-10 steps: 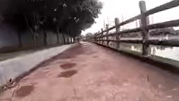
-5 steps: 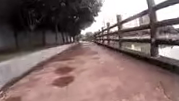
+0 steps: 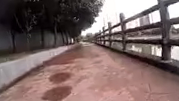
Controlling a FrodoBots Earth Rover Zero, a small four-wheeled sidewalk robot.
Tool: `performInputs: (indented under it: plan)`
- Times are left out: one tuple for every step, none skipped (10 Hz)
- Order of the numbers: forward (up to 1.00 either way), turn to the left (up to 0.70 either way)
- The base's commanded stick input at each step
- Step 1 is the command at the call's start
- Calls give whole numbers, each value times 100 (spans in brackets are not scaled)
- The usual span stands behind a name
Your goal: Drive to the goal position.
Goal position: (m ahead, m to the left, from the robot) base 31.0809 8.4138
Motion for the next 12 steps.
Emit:
performInputs:
  plan:
    - [70,0]
    - [70,0]
    - [70,0]
    - [70,0]
    - [70,0]
    - [70,0]
    - [70,0]
    - [70,0]
    - [70,0]
    - [70,0]
    - [70,0]
    - [70,0]
